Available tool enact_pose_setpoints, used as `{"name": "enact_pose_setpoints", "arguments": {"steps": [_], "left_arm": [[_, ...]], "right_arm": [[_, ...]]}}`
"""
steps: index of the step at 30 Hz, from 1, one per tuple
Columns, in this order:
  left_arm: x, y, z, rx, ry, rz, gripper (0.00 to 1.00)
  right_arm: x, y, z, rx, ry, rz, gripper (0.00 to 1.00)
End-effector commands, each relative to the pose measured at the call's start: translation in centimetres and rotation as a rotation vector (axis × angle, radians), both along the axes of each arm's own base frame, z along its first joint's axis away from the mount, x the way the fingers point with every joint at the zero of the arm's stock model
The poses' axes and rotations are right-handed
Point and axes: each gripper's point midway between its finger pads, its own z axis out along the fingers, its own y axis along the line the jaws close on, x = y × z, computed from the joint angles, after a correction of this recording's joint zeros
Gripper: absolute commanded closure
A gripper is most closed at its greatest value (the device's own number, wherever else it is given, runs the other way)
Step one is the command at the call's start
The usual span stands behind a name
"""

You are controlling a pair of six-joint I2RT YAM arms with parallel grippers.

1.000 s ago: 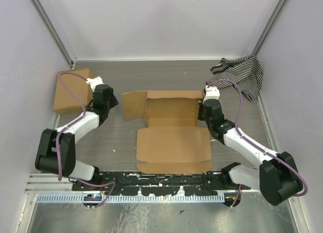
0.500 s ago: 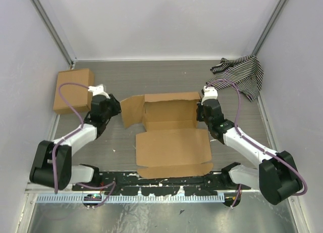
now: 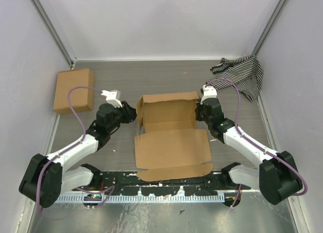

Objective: Fold the paper box

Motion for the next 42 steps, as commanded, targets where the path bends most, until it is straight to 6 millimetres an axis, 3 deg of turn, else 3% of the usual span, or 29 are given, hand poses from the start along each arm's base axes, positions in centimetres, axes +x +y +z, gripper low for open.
{"name": "enact_pose_setpoints", "arguments": {"steps": [1,11,18,28,42], "left_arm": [[-1.6,-0.8,0.4,-0.025,-0.014,-0.035,0.6],[-3.9,-0.1,0.4,-0.048,-0.009,-0.018,0.62],[-4.4,-1.9,2.2,-0.077,-0.03,-0.082,0.63],[-5.5,-2.8,2.5,-0.082,-0.033,-0.128,0.62],[-2.5,-4.3,2.9,0.028,-0.073,-0.14,0.53]], "right_arm": [[1.6,1.0,3.7,0.075,-0.09,-0.001,0.98],[1.5,1.2,3.4,0.093,-0.079,0.003,0.97],[1.4,1.3,3.1,0.099,-0.071,0.002,0.97],[1.3,1.2,3.6,0.101,-0.078,0.0,0.97],[0.5,1.9,3.8,0.128,-0.085,0.056,0.96]]}}
